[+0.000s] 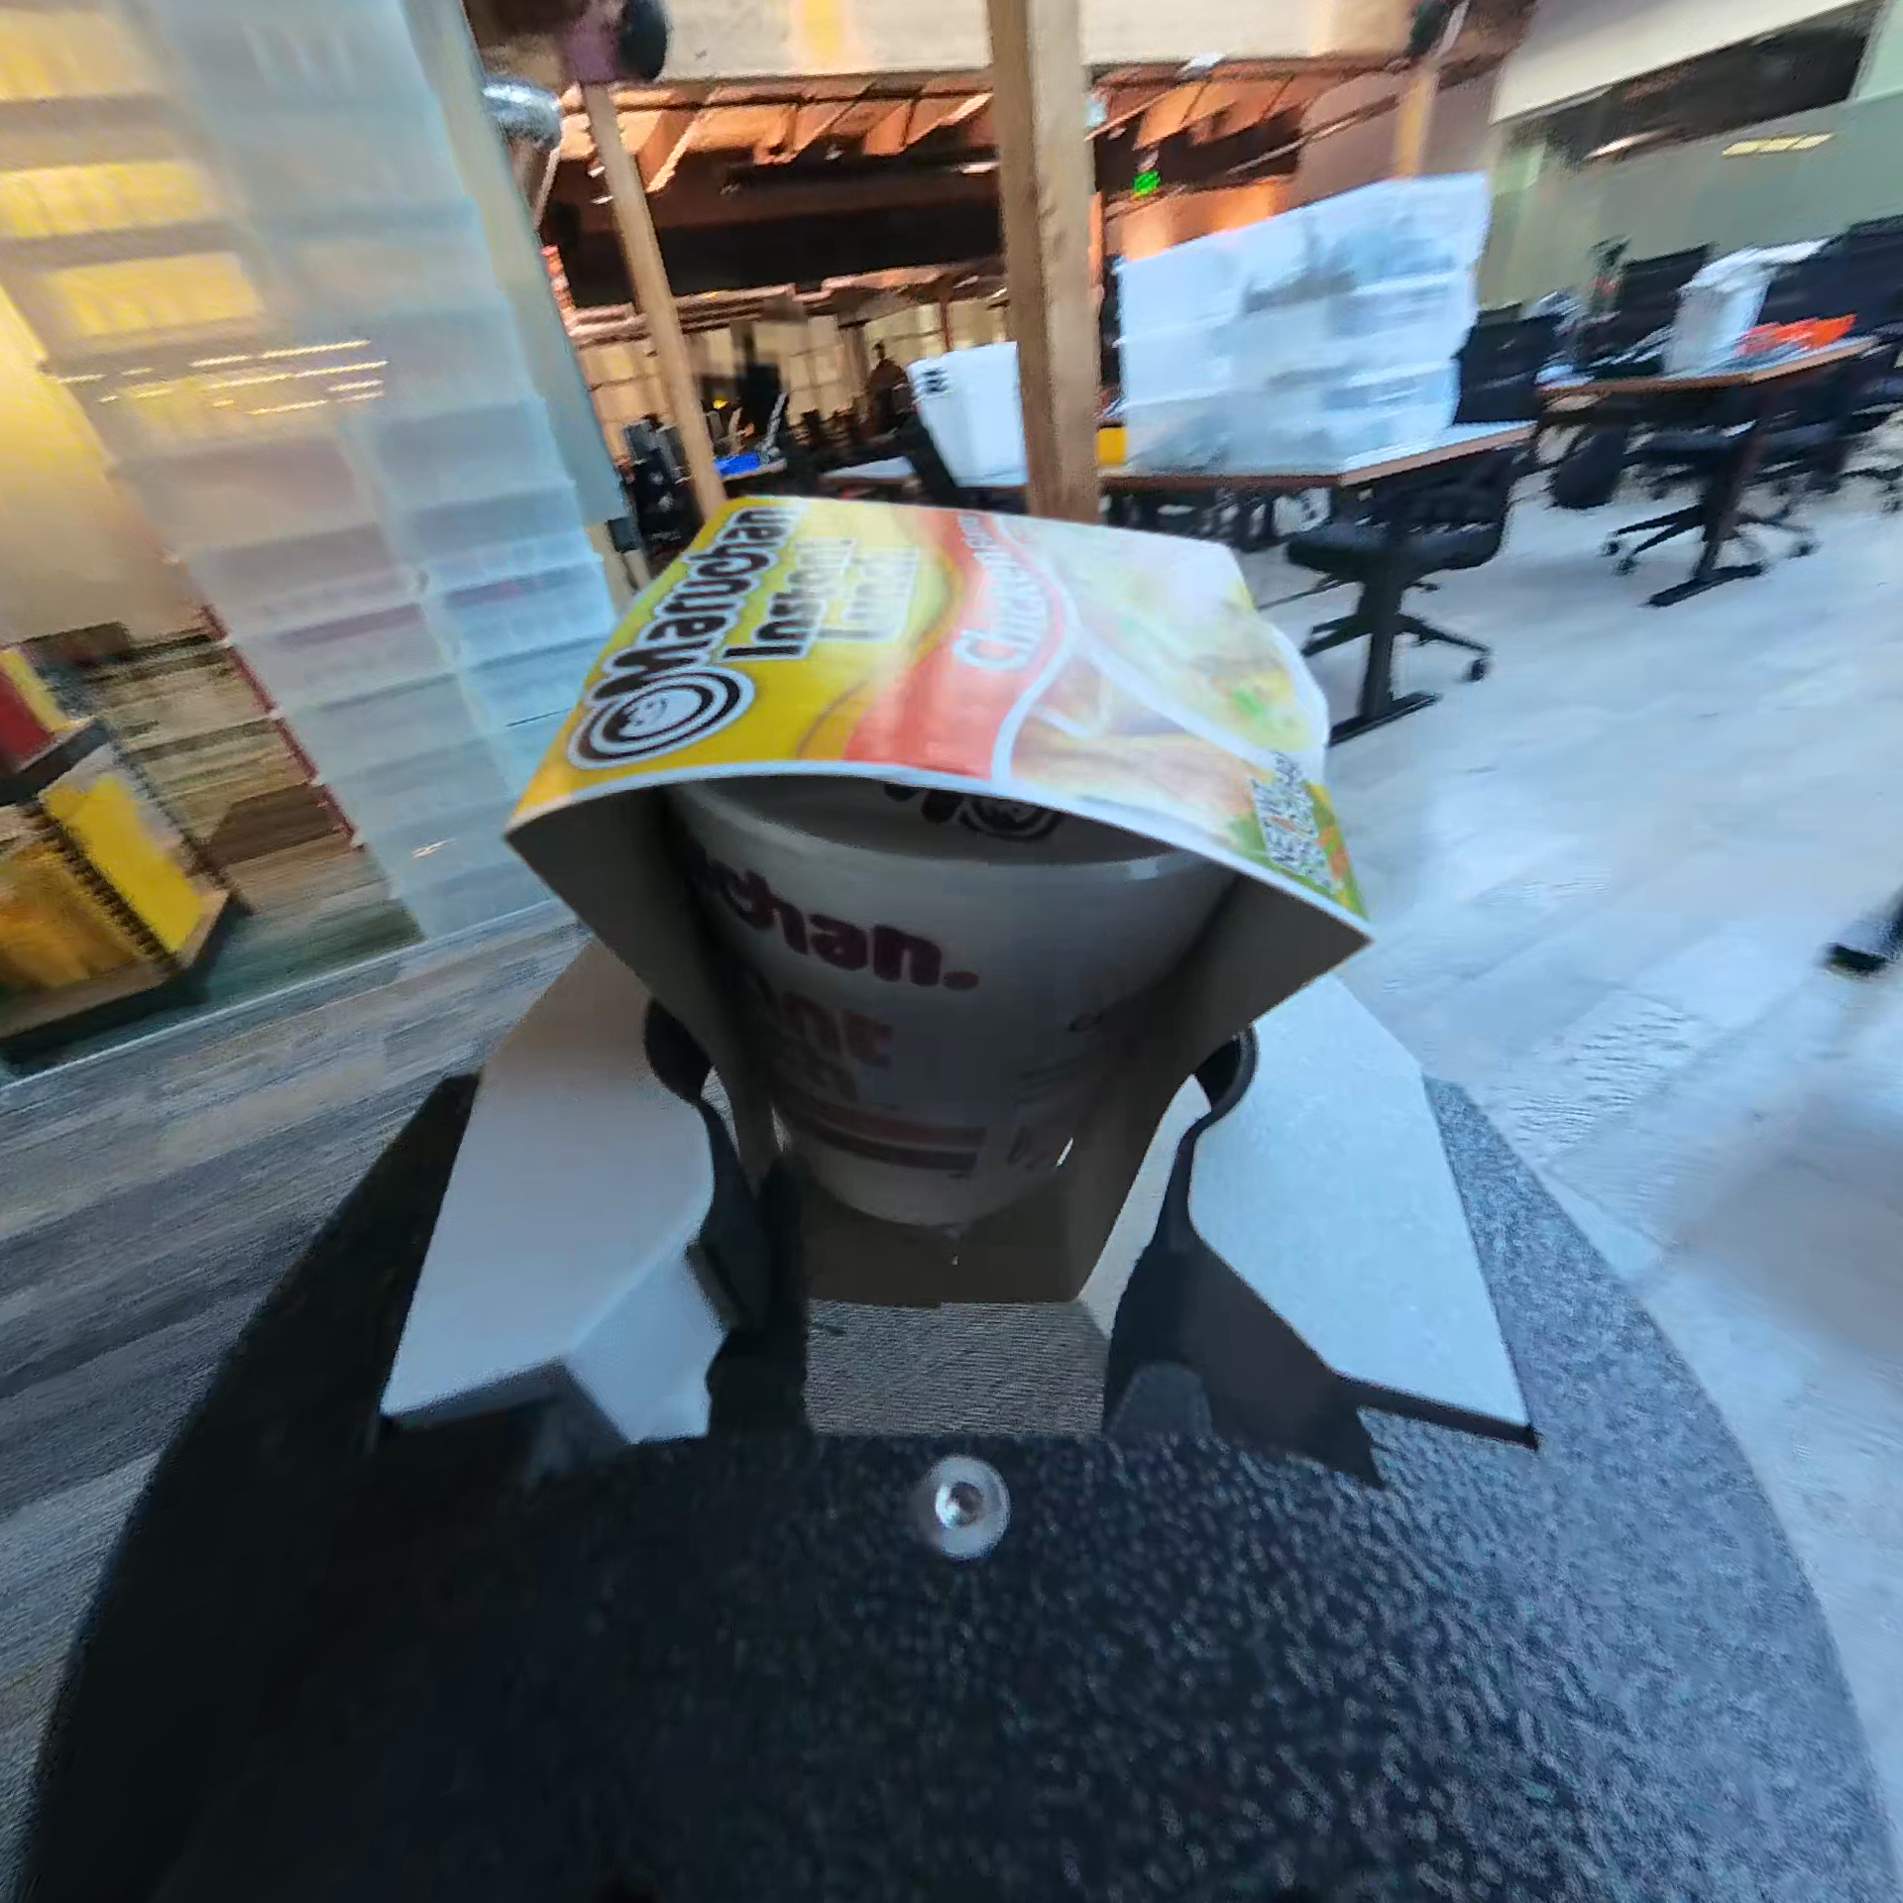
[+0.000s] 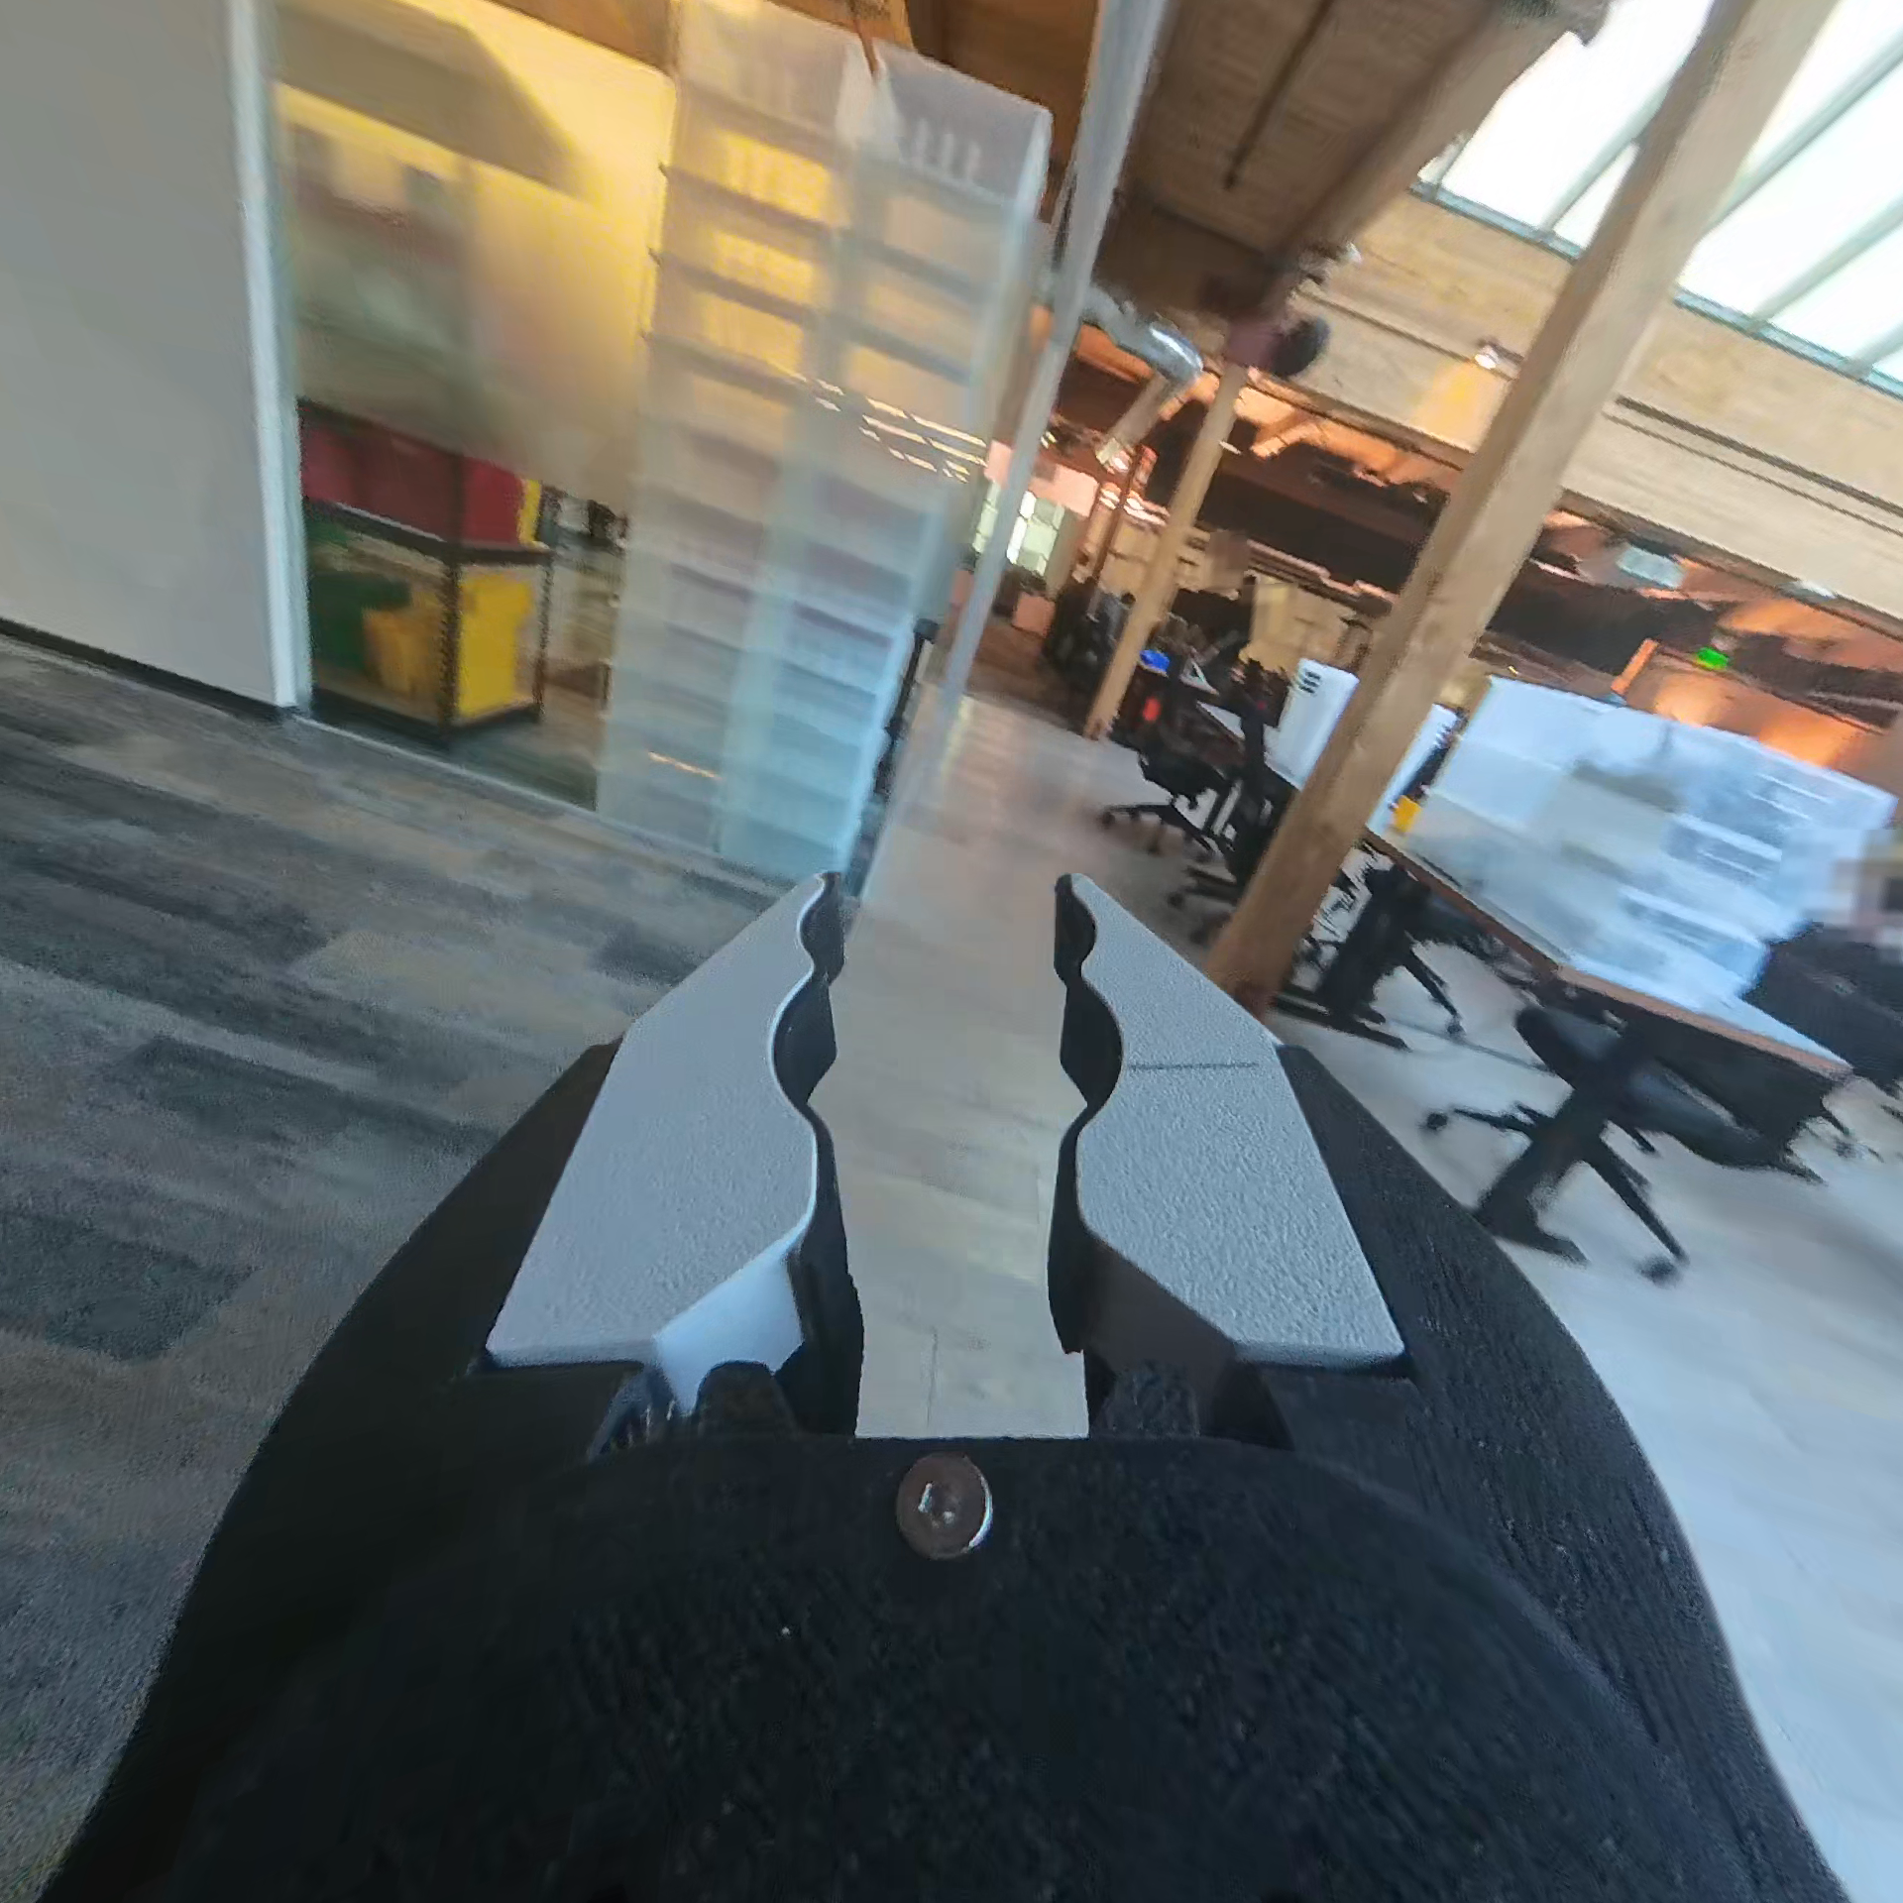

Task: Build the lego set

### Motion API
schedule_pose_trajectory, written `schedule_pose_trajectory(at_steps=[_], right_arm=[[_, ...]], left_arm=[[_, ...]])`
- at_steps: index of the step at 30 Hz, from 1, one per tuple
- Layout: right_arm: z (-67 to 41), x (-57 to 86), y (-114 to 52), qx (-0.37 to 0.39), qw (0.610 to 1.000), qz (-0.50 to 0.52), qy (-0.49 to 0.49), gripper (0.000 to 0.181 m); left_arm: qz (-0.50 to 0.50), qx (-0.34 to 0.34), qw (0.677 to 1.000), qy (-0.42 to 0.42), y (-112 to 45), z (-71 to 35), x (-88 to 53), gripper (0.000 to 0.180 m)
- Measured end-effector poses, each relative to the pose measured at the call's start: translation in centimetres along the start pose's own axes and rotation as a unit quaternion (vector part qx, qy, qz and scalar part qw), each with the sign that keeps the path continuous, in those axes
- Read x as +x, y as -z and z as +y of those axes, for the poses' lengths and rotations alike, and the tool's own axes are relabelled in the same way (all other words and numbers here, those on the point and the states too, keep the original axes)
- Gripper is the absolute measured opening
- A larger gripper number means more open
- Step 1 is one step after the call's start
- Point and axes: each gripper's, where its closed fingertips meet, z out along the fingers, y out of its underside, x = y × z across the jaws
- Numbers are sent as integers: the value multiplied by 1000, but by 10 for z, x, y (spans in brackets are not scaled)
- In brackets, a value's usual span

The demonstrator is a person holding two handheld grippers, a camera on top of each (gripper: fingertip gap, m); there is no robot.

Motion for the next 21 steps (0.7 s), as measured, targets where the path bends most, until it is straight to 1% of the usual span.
schedule_pose_trajectory(at_steps=[2,4,6,8,9,16,21], right_arm=[[9,5,-79,24,1000,-19,3,40],[26,15,-150,29,999,-30,18,40],[49,33,-217,15,999,-30,27,39],[69,57,-278,-12,999,-42,-6,39],[73,71,-305,-18,999,-44,-20,39],[137,216,-448,-48,995,85,-17,39],[218,311,-563,-96,984,146,19,38]], left_arm=[[-27,-15,999,7,-50,17,-27,93],[-48,-14,999,15,-109,21,-52,93],[-72,-6,997,13,-179,14,-77,93],[-67,-5,997,27,-260,-3,-95,93],[-60,7,998,21,-302,-16,-101,93],[13,73,997,-8,-594,-85,-118,93],[22,113,993,0,-784,-94,-125,93]])
